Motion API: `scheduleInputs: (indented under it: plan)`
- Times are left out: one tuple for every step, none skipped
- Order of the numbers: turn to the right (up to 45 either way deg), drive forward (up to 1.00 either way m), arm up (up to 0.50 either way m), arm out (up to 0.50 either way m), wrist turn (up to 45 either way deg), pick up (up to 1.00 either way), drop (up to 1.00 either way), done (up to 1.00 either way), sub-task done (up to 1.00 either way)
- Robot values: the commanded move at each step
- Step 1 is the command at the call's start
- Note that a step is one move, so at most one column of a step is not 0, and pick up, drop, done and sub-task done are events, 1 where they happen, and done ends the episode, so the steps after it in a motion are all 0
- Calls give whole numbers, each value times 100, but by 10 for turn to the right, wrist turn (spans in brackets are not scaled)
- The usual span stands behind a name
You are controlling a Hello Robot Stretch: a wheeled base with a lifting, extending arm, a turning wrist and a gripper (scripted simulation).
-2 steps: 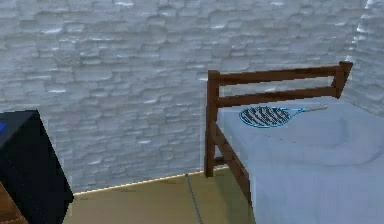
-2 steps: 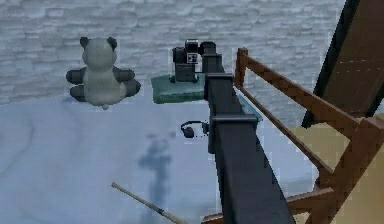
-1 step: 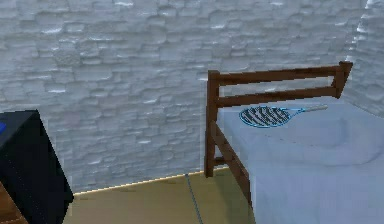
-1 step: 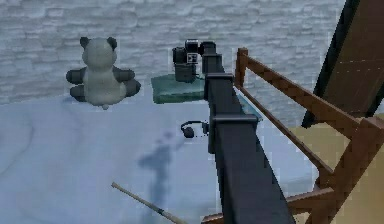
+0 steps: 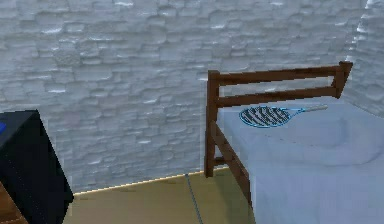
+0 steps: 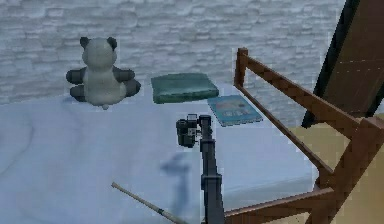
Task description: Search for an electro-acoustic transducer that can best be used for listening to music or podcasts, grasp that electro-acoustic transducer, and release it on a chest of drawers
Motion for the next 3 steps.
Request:
scheduleInputs:
  plan:
    - [0, 0, 0, 0, 0, 100, 0, 0, 0]
    - [0, 0, 10, 0, 0, 0, 0, 0, 0]
    - [0, 0, 16, 0, 0, 0, 0, 0, 0]
